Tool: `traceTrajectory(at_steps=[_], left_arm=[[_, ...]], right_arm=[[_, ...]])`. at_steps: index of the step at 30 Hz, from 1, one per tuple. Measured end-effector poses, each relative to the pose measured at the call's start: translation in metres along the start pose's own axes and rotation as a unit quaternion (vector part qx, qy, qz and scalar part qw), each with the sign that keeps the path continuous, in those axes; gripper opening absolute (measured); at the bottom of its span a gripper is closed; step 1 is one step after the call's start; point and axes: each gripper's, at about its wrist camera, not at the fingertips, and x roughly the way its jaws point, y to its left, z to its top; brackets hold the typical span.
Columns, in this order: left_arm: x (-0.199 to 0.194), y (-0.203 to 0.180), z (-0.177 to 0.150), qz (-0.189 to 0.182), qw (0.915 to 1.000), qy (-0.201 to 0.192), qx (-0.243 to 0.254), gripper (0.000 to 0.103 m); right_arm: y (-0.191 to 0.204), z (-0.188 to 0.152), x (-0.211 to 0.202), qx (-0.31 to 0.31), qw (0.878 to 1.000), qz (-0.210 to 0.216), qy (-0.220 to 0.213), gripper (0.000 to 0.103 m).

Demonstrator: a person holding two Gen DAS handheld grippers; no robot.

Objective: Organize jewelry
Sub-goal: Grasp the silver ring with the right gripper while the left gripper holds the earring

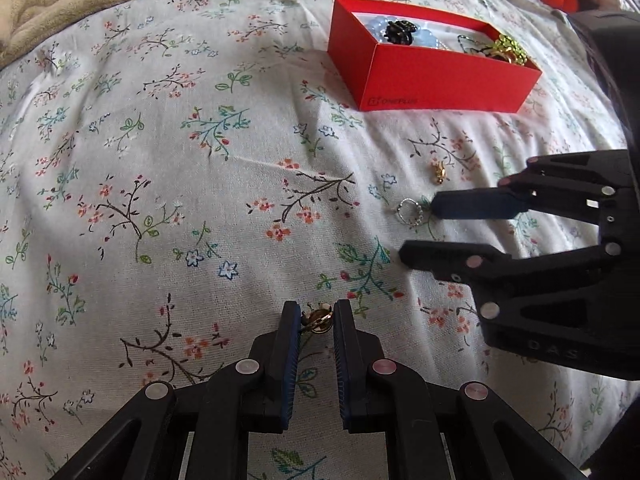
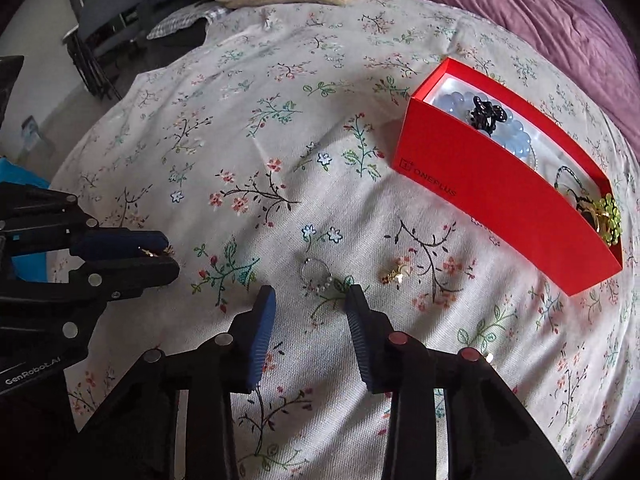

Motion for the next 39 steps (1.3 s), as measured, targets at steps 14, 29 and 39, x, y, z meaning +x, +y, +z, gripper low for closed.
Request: traceTrajectory(at_steps=[14,29,39], left_arm=[[0.0,0.002,0.001,0.001,1.0,0.003,-0.007,0.011],[0.001,0.005,0.002,0.004,0.9999,0.001,-0.011,0.011],[-0.001,0.011,0.002,0.006,0.9997,-0.003,-0.022,0.011]], right_arm=[[0.005,0.007,0.005,-0.02,1.0,-0.02,-0.006,0.017],[0.008,0.006,-0.004,-0.023,1.0,-0.014,-0.004,0.005],[0.005,-0.008,-0.021,-0.028,1.0,0.005,-0.01,0.002]])
